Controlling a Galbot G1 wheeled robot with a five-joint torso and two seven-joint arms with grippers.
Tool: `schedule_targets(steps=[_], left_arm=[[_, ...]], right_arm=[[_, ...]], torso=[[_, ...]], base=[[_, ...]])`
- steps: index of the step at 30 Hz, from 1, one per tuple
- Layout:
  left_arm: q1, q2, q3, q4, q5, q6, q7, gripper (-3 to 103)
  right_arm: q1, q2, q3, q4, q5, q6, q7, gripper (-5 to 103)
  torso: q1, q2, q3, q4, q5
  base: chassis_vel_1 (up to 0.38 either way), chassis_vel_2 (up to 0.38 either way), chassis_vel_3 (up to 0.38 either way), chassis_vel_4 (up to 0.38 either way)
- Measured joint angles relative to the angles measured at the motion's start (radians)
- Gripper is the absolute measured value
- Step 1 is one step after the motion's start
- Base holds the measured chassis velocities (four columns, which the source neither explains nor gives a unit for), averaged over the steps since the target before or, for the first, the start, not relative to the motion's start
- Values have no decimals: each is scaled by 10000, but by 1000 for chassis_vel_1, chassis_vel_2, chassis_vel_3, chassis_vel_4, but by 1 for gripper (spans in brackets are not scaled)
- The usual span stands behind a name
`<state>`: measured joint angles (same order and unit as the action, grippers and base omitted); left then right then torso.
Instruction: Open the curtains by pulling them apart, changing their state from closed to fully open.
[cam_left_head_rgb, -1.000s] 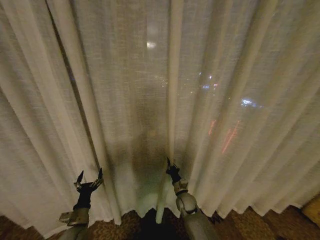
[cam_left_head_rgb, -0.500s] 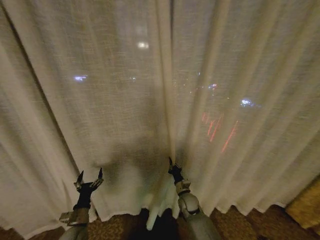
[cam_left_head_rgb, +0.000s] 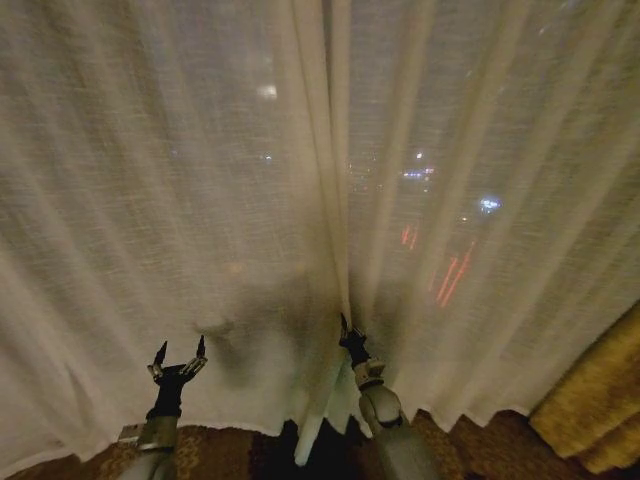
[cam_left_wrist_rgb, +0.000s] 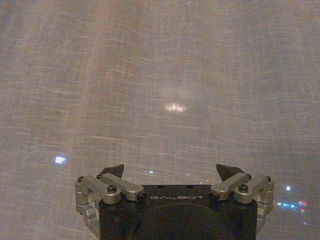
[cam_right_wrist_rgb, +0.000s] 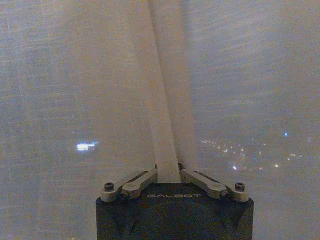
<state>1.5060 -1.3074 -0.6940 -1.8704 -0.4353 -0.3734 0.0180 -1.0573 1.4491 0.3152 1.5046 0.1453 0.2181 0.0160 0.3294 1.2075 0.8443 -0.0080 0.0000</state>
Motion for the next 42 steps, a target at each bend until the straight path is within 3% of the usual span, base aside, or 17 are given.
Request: schedule_targets(steps=[42], left_arm=[[0, 0, -1, 0, 0, 0, 0, 100]], right_arm=[[-419, -51, 316, 392, 10, 136, -56, 0]], torso=[[2, 0, 0, 0, 0]], base=[[-353, -354, 352, 353]])
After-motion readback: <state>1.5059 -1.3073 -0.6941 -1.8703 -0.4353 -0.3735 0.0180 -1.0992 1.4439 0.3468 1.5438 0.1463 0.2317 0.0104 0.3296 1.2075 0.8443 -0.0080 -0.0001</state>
